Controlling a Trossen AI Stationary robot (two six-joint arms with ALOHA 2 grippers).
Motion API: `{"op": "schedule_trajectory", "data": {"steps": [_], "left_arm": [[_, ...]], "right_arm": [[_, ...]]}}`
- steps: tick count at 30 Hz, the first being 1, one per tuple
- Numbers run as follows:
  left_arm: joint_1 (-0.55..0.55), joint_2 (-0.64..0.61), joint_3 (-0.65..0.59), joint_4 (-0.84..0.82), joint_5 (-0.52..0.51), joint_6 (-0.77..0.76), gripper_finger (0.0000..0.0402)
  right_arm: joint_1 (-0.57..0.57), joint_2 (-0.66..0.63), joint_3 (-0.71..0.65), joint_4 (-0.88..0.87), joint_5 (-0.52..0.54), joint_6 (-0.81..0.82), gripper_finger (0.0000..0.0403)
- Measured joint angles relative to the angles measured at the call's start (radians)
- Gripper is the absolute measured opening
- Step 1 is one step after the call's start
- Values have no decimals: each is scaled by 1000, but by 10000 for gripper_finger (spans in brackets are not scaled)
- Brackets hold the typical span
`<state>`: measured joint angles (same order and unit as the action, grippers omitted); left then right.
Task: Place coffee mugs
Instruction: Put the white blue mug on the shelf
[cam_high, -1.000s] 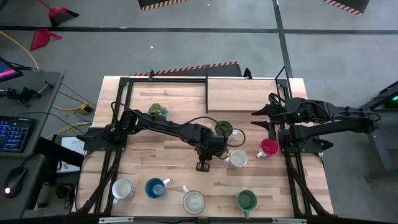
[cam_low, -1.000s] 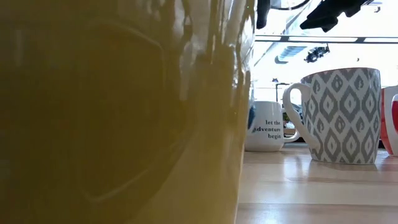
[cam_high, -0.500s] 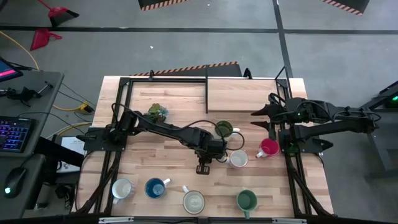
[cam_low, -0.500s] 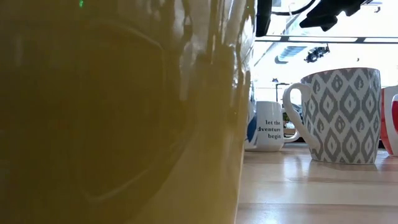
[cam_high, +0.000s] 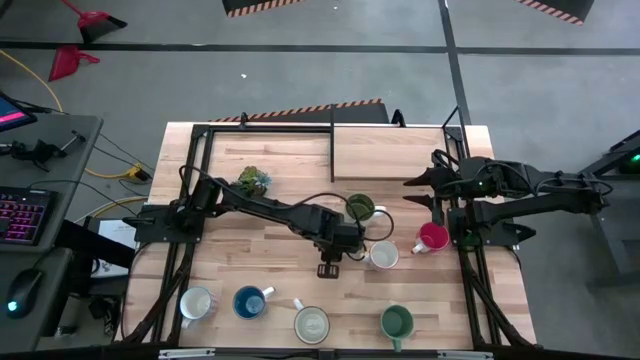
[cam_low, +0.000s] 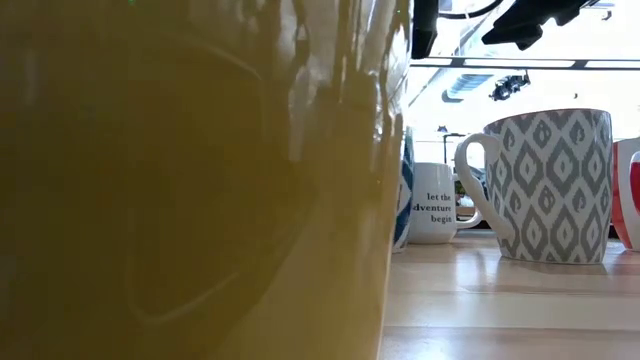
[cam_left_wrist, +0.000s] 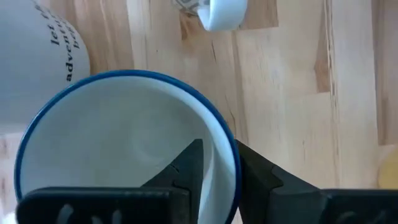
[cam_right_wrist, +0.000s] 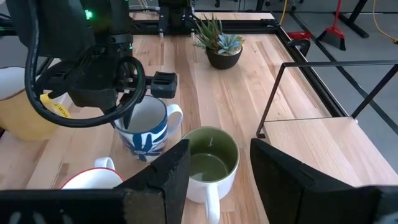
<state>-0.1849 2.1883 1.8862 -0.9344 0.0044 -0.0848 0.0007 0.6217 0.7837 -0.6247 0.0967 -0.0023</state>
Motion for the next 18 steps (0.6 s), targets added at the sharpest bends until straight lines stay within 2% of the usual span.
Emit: {"op": "schedule_trajectory", "data": {"steps": [18], "left_arm": [[1, 0, 0, -2, 10, -8, 174]], "right_arm": [[0, 0, 0, -8, 0, 3, 158]]}}
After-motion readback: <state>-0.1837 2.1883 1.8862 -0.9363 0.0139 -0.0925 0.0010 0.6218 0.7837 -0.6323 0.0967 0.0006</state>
